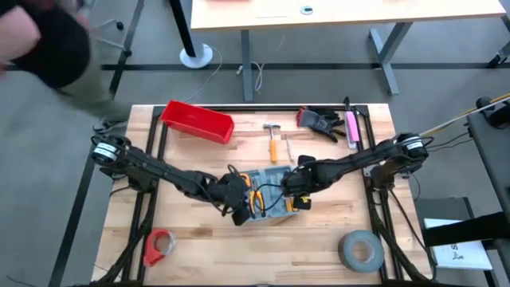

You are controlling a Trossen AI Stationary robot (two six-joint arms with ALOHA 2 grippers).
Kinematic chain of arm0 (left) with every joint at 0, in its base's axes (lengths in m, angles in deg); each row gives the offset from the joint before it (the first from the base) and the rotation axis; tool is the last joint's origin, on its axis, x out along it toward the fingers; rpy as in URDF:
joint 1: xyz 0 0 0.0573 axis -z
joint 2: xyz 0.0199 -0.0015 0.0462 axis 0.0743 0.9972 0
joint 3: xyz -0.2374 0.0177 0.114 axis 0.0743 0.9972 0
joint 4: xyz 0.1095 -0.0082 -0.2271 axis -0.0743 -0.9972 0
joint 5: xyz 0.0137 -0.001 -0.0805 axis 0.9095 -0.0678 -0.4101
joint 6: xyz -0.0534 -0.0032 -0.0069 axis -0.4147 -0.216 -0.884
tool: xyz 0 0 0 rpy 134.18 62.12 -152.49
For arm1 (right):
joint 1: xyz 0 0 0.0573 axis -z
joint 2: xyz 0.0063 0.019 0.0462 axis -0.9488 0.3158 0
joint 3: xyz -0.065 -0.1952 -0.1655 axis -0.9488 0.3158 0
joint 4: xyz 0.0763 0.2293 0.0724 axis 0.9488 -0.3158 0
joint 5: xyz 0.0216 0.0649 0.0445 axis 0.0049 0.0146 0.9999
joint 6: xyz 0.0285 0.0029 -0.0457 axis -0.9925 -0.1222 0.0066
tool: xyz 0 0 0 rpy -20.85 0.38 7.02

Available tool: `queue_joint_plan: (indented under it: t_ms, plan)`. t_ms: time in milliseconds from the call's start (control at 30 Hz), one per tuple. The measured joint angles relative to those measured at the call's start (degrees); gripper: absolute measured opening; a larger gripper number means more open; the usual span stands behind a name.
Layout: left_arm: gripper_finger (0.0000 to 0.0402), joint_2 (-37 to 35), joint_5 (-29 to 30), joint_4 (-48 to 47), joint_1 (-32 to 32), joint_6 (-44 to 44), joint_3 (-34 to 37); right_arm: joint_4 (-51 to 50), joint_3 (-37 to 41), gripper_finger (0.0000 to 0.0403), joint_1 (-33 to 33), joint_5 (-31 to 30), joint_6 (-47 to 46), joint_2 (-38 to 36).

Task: Prefit tool cases
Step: Remove the yellow screwdriver from the prefit tool case to the table

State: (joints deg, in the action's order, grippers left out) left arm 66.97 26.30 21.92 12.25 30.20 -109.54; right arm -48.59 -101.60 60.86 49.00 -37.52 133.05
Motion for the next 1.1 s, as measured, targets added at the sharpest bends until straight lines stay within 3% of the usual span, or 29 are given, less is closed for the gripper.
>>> queue_joint_plan:
  t_ms: [433, 833, 1100]
  plan:
    - [0.0118, 3.6, -3.6, 1.0, -3.4, -1.3, 0.0, 11.2, 12.7, 0.0094, -0.4, 0.5, -5.6, -2.7]
    - [0.0122, 6.3, -6.0, 0.1, -6.2, -1.7, 0.1, 17.3, 13.5, 0.0112, -0.4, -3.0, -5.0, -2.8]
    - [0.0123, 8.7, -6.8, 0.7, -6.6, -1.9, 0.1, 17.7, 13.5, 0.0104, -0.4, -3.1, -4.8, -2.8]
